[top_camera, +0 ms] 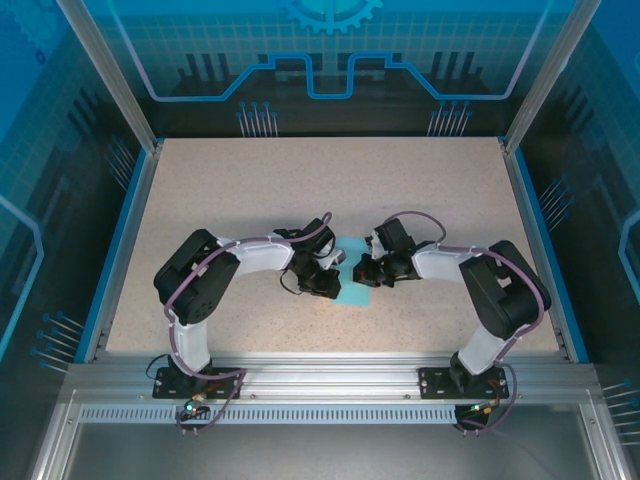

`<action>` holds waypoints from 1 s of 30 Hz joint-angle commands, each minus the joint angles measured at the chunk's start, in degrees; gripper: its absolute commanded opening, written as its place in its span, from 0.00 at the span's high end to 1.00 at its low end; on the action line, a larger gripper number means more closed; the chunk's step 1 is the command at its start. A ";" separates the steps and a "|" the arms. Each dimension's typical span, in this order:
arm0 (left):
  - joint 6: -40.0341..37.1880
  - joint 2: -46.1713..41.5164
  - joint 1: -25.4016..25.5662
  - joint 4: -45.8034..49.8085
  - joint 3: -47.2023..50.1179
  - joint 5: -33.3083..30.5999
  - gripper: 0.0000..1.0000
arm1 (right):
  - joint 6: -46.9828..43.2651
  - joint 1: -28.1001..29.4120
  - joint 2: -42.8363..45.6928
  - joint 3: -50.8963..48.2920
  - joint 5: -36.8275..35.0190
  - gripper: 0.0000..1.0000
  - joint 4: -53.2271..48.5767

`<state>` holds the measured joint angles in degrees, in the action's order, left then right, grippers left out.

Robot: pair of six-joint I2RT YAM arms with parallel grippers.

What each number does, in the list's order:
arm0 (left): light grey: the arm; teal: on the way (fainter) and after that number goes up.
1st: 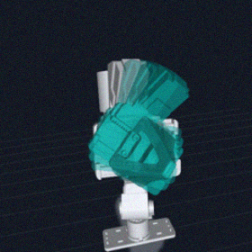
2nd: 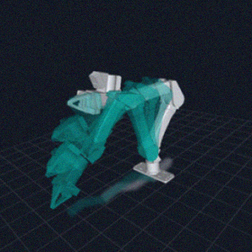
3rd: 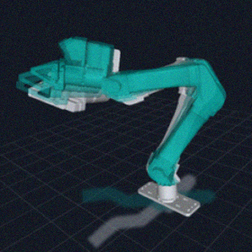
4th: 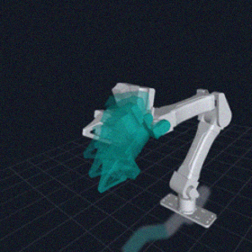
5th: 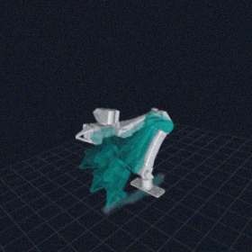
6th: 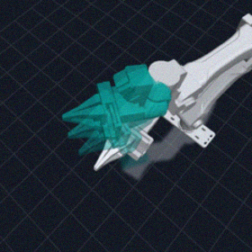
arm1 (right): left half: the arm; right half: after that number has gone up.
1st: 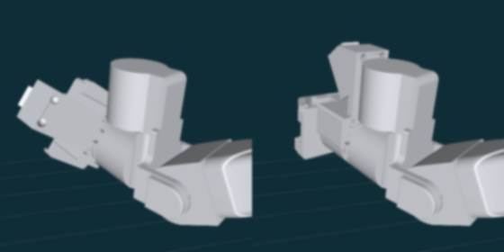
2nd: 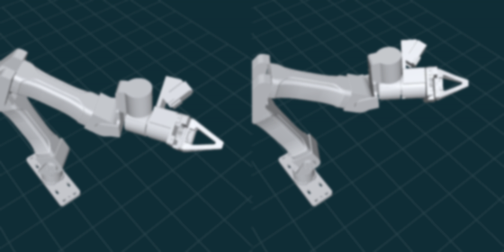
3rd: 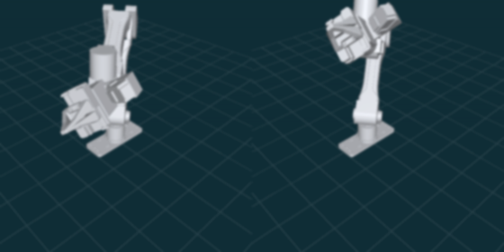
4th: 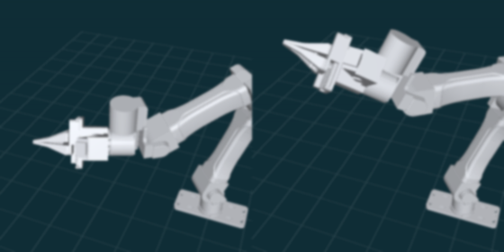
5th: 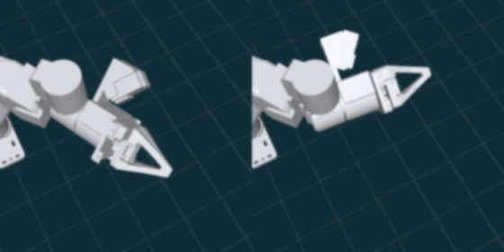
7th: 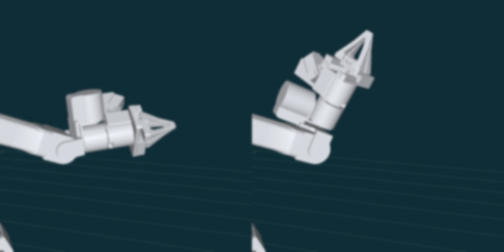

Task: Fold a paper plane with a square sheet of paper (fold left side to right side)
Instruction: Fold the triangle a second time at the center of the table.

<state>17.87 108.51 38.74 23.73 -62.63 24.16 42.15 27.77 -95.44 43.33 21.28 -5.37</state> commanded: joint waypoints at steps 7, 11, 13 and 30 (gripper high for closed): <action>-0.81 1.52 1.35 4.49 -0.56 -7.18 0.94 | -2.81 3.40 4.78 -1.83 1.05 1.00 -2.21; -0.91 1.54 1.51 4.62 -0.65 -7.18 0.97 | -2.60 4.38 2.98 -0.82 2.09 1.00 -1.23; -0.88 1.62 1.56 4.66 -0.74 -7.20 0.98 | -2.60 4.66 2.10 -0.27 2.49 1.00 -1.14; -1.17 2.50 2.06 5.51 -1.70 -7.73 0.98 | -3.51 5.45 0.94 1.32 2.12 1.00 -2.47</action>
<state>17.85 108.66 40.36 26.28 -64.38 20.45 39.97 32.60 -96.23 43.55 23.57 -6.07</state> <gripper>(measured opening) 0.060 0.044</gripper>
